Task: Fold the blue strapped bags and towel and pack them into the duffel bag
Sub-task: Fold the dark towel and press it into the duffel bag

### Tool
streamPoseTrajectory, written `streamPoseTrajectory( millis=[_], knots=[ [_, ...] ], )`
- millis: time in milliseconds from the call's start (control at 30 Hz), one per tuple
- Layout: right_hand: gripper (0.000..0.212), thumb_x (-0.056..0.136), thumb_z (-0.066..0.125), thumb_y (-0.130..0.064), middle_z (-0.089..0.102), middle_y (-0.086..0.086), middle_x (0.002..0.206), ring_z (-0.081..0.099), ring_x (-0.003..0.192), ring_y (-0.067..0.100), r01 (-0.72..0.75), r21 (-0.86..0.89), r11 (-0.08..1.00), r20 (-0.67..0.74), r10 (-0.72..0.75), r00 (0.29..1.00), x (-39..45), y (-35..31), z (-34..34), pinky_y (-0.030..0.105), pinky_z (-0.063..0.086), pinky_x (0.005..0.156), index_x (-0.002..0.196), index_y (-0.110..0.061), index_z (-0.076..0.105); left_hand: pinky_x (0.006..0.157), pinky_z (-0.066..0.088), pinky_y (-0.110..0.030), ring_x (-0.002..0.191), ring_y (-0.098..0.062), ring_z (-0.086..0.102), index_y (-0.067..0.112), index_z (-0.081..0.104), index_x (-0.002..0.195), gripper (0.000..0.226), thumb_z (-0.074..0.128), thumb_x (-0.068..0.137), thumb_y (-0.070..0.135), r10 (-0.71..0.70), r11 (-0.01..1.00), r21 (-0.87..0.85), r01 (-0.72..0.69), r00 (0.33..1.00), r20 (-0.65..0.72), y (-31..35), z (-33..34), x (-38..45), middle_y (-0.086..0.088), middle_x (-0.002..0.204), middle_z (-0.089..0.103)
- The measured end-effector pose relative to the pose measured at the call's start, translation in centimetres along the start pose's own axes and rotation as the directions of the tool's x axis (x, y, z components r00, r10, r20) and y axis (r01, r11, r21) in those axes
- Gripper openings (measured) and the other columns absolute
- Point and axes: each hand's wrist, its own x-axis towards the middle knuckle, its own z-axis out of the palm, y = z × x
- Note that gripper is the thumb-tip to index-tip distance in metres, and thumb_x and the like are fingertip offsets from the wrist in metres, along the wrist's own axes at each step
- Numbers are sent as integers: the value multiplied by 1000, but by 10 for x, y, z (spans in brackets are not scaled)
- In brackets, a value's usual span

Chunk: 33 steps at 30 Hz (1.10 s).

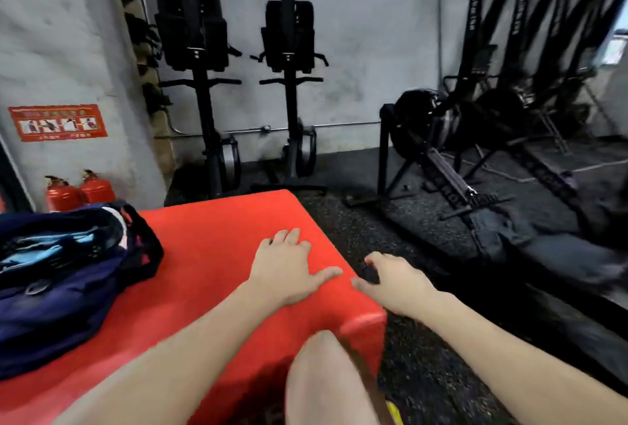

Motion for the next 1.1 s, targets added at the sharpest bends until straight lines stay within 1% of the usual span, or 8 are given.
streamPoseTrajectory(
  millis=[100, 233, 267, 367, 467, 667, 900, 1100],
  knots=[
    [68, 88, 52, -70, 57, 3, 135, 52, 127, 26, -124, -18, 992, 22, 124, 992, -35, 78, 4, 40, 49, 98, 138, -24, 48, 107, 37, -46, 137, -27, 40, 21, 60, 128, 93, 26, 78, 92, 156, 988, -6, -156, 988, 18, 89, 18, 14, -7, 149, 46],
    [67, 88, 50, -70, 59, 4, 132, 54, 124, 27, -242, -48, 969, 73, 245, 967, -68, 150, 21, 40, 49, 94, 136, -23, 49, 102, 40, -47, 128, -28, 46, 20, 60, 125, 93, 28, 76, 92, 255, 967, -57, -250, 962, 100, 176, 48, 18, -7, 136, 54],
    [68, 88, 50, -70, 59, 4, 132, 54, 124, 27, -321, -35, 946, 100, 323, 941, -86, 182, 28, 40, 49, 94, 136, -23, 49, 102, 41, -48, 127, -28, 47, 19, 60, 125, 92, 30, 77, 92, 305, 952, -67, -298, 942, 142, 215, 61, 16, -7, 135, 54],
    [70, 89, 51, -70, 57, 3, 135, 54, 125, 26, -368, -5, 930, 108, 366, 924, -101, 205, 43, 39, 46, 95, 140, -23, 47, 102, 40, -49, 127, -30, 47, 18, 57, 128, 92, 34, 78, 91, 307, 952, -89, -294, 928, 210, 243, 81, 13, -9, 136, 54],
    [66, 91, 49, -68, 58, 5, 132, 56, 121, 28, -464, 20, 885, 180, 454, 873, -126, 249, 76, 41, 48, 92, 136, -20, 47, 101, 40, -49, 127, -30, 47, 17, 55, 131, 93, 35, 78, 91, 372, 928, -102, -359, 873, 315, 296, 119, 7, -9, 135, 54],
    [52, 92, 50, -62, 62, 8, 117, 61, 107, 30, -551, 33, 834, 316, 514, 797, -165, 298, 153, 40, 51, 86, 118, -17, 50, 100, 41, -48, 125, -30, 48, 16, 54, 130, 91, 40, 78, 89, 426, 901, -138, -411, 782, 455, 349, 191, -15, -9, 133, 56],
    [53, 91, 50, -58, 60, 8, 122, 59, 114, 31, -618, -7, 786, 494, 540, 681, -188, 330, 238, 41, 49, 88, 125, -17, 48, 96, 44, -45, 123, -29, 52, 16, 55, 126, 81, 50, 79, 83, 419, 897, -151, -415, 691, 589, 368, 271, -31, -7, 128, 58],
    [55, 91, 55, -58, 58, 8, 127, 58, 117, 30, -637, -8, 771, 628, 499, 597, -193, 347, 302, 41, 50, 95, 130, -20, 46, 96, 46, -45, 124, -30, 50, 17, 52, 129, 80, 59, 79, 77, 410, 888, -194, -417, 530, 742, 376, 343, -36, -9, 130, 56]
  ],
)
